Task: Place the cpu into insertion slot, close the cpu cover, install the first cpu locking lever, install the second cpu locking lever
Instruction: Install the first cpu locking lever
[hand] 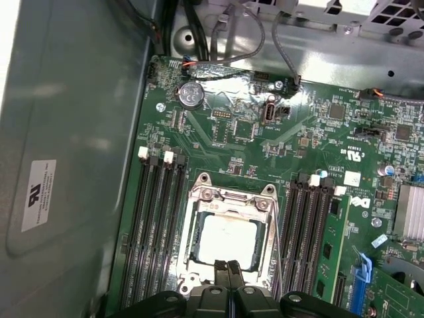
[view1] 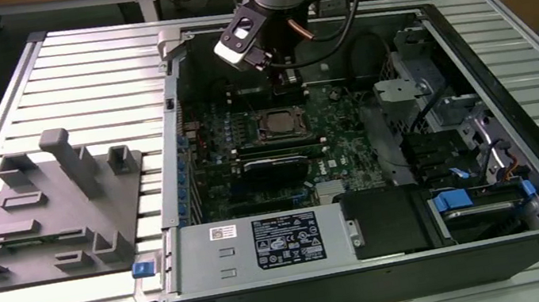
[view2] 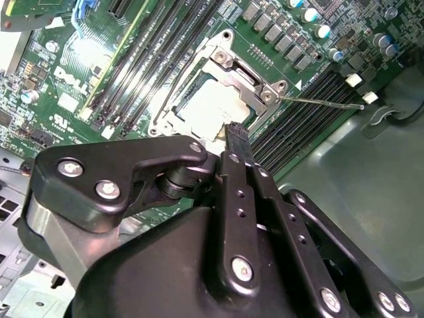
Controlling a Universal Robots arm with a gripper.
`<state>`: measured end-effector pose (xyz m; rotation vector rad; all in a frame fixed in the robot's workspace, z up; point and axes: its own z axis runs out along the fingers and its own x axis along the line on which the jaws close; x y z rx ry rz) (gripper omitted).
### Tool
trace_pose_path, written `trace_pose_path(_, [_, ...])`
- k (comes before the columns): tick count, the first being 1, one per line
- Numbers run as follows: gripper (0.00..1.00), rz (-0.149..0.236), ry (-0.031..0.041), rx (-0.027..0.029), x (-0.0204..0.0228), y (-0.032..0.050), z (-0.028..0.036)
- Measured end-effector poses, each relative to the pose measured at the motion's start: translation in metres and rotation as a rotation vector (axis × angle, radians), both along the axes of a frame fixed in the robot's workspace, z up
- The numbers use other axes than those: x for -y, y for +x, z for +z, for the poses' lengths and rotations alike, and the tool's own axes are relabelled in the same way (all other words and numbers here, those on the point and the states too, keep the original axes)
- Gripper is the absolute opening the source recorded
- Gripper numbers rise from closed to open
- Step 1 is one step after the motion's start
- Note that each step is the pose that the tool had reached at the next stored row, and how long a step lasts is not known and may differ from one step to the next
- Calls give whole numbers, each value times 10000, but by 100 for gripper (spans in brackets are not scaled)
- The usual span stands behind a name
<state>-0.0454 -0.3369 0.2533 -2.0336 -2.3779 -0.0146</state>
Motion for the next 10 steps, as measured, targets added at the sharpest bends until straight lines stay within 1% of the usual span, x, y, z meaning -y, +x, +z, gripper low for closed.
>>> trace_pose_path(10, [10, 78, 0, 0, 0, 0, 0])
